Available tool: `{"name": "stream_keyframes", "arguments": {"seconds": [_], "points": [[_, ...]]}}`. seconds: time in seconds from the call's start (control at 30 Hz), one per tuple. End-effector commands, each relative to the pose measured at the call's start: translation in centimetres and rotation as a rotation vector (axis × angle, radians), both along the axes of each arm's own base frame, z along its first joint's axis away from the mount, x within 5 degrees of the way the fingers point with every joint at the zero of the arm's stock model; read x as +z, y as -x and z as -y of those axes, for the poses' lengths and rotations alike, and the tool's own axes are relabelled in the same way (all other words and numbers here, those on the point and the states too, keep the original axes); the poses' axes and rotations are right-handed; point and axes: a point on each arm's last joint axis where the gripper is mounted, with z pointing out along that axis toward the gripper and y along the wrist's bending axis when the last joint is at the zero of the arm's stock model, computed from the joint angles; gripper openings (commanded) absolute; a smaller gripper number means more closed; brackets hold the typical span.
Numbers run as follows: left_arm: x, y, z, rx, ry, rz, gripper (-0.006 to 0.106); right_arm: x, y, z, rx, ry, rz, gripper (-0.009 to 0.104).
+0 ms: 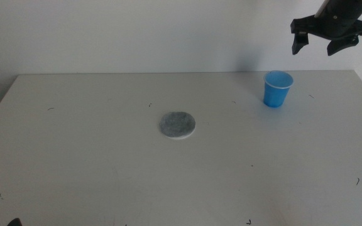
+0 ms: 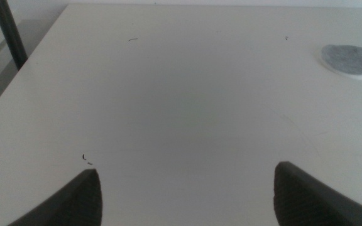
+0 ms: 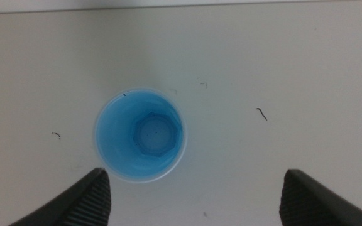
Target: Place an empty cup on a cup mat.
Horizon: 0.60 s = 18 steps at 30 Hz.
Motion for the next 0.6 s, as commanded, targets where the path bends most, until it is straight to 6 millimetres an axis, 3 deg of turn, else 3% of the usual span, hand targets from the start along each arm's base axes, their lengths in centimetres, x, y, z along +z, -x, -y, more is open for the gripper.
{"name": "stream_keyframes", "arguments": {"seconds": [0.0, 0.4, 0.57], "points": [[0.8, -0.1, 0.0, 0.0, 0.015, 0.076, 0.105, 2.6, 0.3, 0.1, 0.003, -0.001, 0.095, 0.08], [0.8, -0.1, 0.0, 0.0, 0.015, 0.076, 0.105, -4.3, -3.8, -0.3, -0.003, -0.02, 0.087, 0.079], [0.8, -0.1, 0.0, 0.0, 0.015, 0.076, 0.105, -6.4, -4.5, -0.3, -0.003, -0.019, 0.054, 0.068]]}}
